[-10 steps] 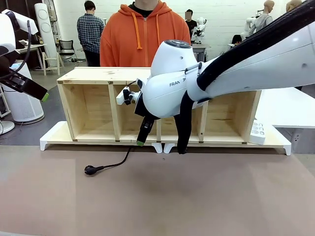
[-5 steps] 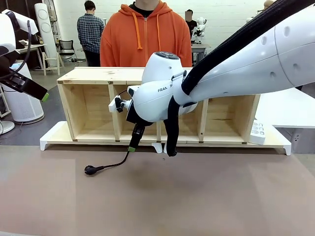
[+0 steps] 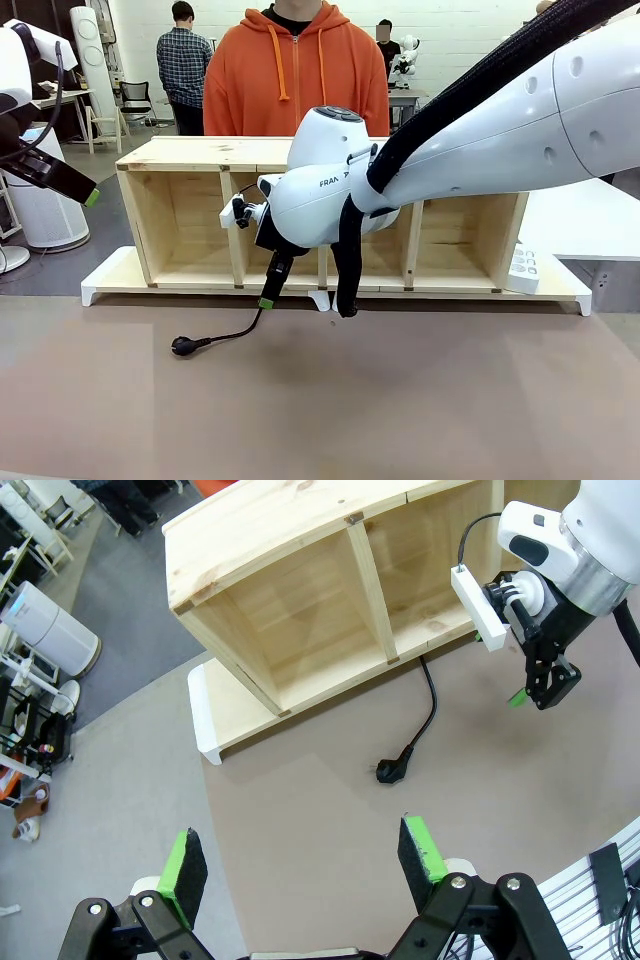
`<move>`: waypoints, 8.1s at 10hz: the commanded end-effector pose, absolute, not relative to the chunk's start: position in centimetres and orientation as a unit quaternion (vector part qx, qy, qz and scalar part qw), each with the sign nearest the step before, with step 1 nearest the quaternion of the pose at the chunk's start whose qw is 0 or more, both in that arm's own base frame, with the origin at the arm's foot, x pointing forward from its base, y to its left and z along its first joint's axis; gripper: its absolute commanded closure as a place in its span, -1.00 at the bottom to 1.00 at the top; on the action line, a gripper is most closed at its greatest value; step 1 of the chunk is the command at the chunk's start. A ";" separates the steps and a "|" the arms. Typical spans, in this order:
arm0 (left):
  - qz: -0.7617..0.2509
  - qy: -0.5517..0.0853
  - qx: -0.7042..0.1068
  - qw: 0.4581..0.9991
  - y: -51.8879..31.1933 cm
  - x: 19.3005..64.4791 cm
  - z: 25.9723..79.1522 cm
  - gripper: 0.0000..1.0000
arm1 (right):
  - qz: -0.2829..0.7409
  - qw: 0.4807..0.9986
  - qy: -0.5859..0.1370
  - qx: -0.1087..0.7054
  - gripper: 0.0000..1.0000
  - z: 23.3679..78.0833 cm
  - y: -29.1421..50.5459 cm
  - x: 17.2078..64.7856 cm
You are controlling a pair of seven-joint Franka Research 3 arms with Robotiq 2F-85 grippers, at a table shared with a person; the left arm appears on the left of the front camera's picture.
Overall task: Perform cable management.
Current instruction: When the cord part of the Power Cable appears at the lower middle area of the table and stops, grasp the cord part of the Power Cable, then pull the grasped Power Cable to the location of the Power Strip.
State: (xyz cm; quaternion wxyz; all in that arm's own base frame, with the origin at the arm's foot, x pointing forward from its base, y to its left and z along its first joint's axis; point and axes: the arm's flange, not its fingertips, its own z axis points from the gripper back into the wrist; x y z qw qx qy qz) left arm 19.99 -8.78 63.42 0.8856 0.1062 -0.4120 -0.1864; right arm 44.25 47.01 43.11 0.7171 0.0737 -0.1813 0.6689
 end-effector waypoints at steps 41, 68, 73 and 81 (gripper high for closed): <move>-0.184 -0.414 0.104 0.885 -8.9 20.1 63.4 -1.00 | 0.787 0.596 -0.093 0.131 -1.00 30.4 62.2 50.3; -0.184 -0.414 0.104 0.885 -8.9 20.1 63.4 -1.00 | 0.785 0.598 -0.087 0.136 1.00 30.4 61.3 49.9; -0.184 -0.414 0.104 0.885 -8.9 20.1 63.4 -1.00 | 0.759 0.637 -0.119 0.059 0.74 34.1 60.4 45.2; -0.184 -0.414 0.104 0.885 -8.9 20.1 63.4 -1.00 | 0.477 0.860 -0.179 -0.036 0.74 36.7 57.7 39.4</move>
